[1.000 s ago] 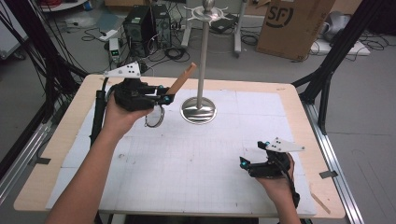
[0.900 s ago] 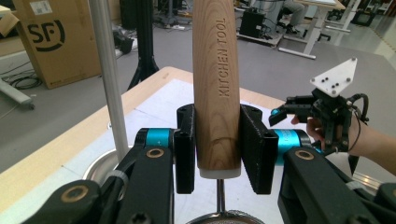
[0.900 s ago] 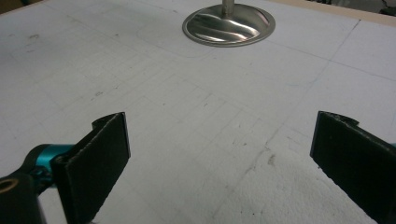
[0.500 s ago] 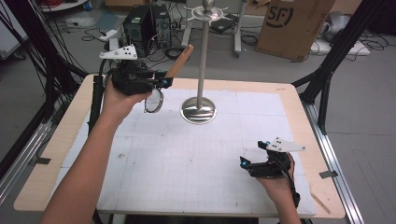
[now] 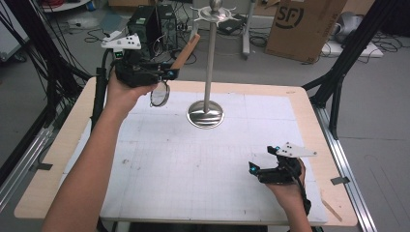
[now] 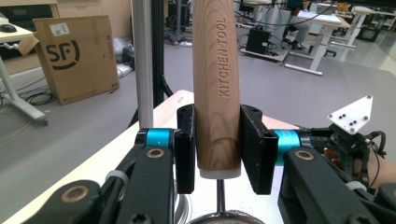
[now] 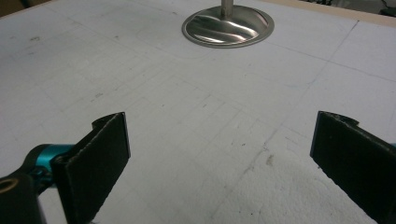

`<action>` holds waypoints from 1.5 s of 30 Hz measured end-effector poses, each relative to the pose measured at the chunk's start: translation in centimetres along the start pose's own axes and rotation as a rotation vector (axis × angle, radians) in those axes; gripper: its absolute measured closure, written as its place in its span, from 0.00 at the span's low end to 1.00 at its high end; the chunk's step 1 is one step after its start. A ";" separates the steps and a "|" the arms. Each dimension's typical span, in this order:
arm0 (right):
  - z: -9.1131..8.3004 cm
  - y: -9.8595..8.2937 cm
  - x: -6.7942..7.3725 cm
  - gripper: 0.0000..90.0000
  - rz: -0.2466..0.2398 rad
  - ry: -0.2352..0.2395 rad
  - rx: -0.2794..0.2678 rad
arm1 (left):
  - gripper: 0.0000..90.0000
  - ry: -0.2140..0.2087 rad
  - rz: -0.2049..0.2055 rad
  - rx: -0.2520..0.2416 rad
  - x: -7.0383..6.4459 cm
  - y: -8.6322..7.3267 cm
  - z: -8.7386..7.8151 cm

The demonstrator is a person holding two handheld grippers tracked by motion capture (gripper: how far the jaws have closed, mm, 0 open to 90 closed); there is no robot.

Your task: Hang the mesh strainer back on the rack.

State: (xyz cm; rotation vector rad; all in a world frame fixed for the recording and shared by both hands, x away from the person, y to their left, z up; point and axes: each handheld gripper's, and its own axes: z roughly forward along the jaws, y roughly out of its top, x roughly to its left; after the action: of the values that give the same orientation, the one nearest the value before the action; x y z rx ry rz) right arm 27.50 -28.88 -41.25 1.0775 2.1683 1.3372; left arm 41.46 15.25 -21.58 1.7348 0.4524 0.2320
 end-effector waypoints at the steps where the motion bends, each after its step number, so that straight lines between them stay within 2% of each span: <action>1: 0.0 0.0 0.0 0.04 0.001 0.002 -0.001 | 0.76 -0.004 -0.001 -0.003 0.1 0.2 0.0; 9: -0.1 0.0 -0.1 0.04 0.008 0.001 -0.002 | 0.76 -0.008 -0.001 -0.028 0.9 1.4 0.0; 18: -0.1 -0.1 -0.1 0.04 0.009 0.002 -0.001 | 0.76 0.022 -0.008 -0.040 2.0 2.6 -0.2; 29: -0.3 -0.1 -0.3 0.04 0.013 0.001 -0.004 | 0.76 0.043 -0.032 -0.028 3.1 2.5 0.4; 35: -0.3 -0.1 -0.3 0.04 0.012 0.002 -0.005 | 0.76 0.036 -0.034 -0.016 3.0 2.3 1.3; 45: -0.4 0.0 -0.2 0.04 0.008 0.003 -0.008 | 0.76 0.027 -0.019 -0.018 2.1 2.2 2.7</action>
State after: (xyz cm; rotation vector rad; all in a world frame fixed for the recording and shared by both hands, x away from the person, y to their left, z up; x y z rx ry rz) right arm 27.34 -29.29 -41.11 1.0834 2.1614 1.3508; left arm 44.75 13.39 -20.16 1.7111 0.4853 0.2450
